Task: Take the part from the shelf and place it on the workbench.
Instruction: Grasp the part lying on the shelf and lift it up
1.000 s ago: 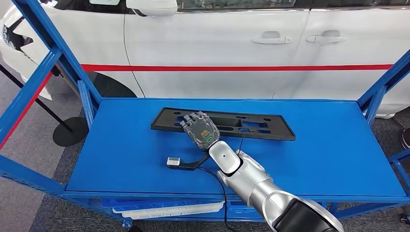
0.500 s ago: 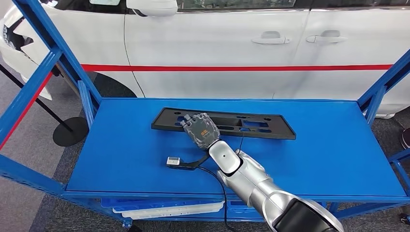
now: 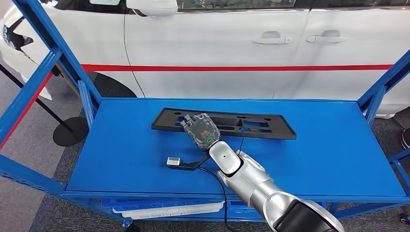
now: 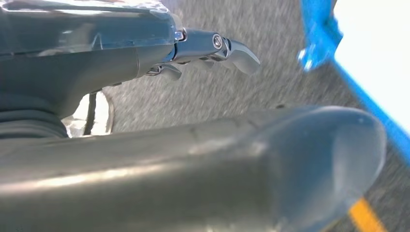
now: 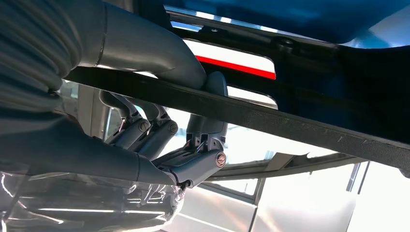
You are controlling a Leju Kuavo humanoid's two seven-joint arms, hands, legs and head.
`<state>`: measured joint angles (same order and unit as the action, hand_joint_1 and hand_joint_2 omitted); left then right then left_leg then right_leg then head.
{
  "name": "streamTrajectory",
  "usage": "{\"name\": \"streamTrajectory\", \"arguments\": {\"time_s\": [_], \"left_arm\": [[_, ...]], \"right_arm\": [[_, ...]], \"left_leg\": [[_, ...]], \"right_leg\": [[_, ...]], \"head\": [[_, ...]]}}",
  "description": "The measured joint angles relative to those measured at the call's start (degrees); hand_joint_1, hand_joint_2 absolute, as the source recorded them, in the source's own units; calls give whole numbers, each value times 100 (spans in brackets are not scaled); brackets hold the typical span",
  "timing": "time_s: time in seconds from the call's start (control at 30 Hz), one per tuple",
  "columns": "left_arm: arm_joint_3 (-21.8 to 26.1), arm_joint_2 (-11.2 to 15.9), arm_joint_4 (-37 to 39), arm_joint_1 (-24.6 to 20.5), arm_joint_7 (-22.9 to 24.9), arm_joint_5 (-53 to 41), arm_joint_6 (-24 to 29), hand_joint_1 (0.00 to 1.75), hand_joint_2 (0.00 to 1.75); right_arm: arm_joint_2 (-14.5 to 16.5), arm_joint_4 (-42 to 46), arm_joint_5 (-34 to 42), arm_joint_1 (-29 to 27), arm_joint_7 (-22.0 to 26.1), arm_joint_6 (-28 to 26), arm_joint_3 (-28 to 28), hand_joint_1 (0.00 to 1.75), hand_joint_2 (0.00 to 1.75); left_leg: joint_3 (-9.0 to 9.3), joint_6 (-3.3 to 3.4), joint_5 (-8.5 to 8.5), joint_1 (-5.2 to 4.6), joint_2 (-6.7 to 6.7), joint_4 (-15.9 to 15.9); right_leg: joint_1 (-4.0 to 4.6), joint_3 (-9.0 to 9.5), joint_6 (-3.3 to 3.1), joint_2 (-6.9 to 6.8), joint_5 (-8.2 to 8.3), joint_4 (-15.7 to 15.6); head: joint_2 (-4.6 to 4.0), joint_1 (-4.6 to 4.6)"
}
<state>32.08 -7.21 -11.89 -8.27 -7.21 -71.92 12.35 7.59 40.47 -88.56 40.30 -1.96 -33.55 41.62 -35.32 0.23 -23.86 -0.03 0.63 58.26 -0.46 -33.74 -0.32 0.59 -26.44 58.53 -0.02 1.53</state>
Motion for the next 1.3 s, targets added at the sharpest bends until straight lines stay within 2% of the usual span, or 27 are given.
{"name": "streamTrajectory", "arguments": {"time_s": [0.03,0.23,0.33,0.57,0.77,1.0,1.13,1.23,1.3], "left_arm": [[0,0,0,-6,-109,-4,189,0,175],[44,5,-30,-190,-1213,230,1870,0,175],[90,0,-43,-293,-1254,248,2080,0,175],[75,-83,-50,-286,-702,-50,1907,0,175],[68,-112,-50,-233,-608,-67,1413,0,175],[58,-187,-50,-183,-638,-6,1083,0,175],[63,-219,-50,-183,-797,281,538,0,175],[154,-232,-50,-176,-899,607,-105,0,175],[226,-239,-50,-161,-935,741,-347,0,175]], "right_arm": [[-11,18,0,-19,-17,-11,1,175,175],[-163,143,0,-169,-52,-259,8,175,175],[-229,154,0,-196,-31,-432,3,175,175],[-293,150,0,-231,-223,-537,13,175,175],[-313,149,0,-235,-240,-576,19,175,175],[-311,150,0,-254,-172,-556,-22,175,175],[-312,187,0,-251,-160,-448,-48,175,175],[-325,360,0,-255,-104,-231,-104,175,175],[-363,550,5,-261,-31,-41,-161,175,175]], "left_leg": [[0,0,0,0,0,0],[1,0,0,0,1,2],[1,0,0,0,1,2],[-1,1,0,0,0,3],[-1,0,0,0,0,2],[-1,0,0,0,0,2],[0,1,0,0,0,2],[0,1,0,0,0,2],[0,1,0,0,-1,3]], "right_leg": [[0,0,0,0,0,0],[-1,3,1,-2,1,0],[-1,3,2,0,2,0],[-2,2,3,0,2,0],[-1,2,3,0,2,-1],[-1,2,3,0,2,-1],[-1,3,3,0,2,-1],[-1,2,3,1,2,-1],[-2,2,3,1,2,-1]], "head": [[0,0],[0,0],[0,0],[0,0],[0,0],[0,0],[0,0],[0,0],[0,0]]}}
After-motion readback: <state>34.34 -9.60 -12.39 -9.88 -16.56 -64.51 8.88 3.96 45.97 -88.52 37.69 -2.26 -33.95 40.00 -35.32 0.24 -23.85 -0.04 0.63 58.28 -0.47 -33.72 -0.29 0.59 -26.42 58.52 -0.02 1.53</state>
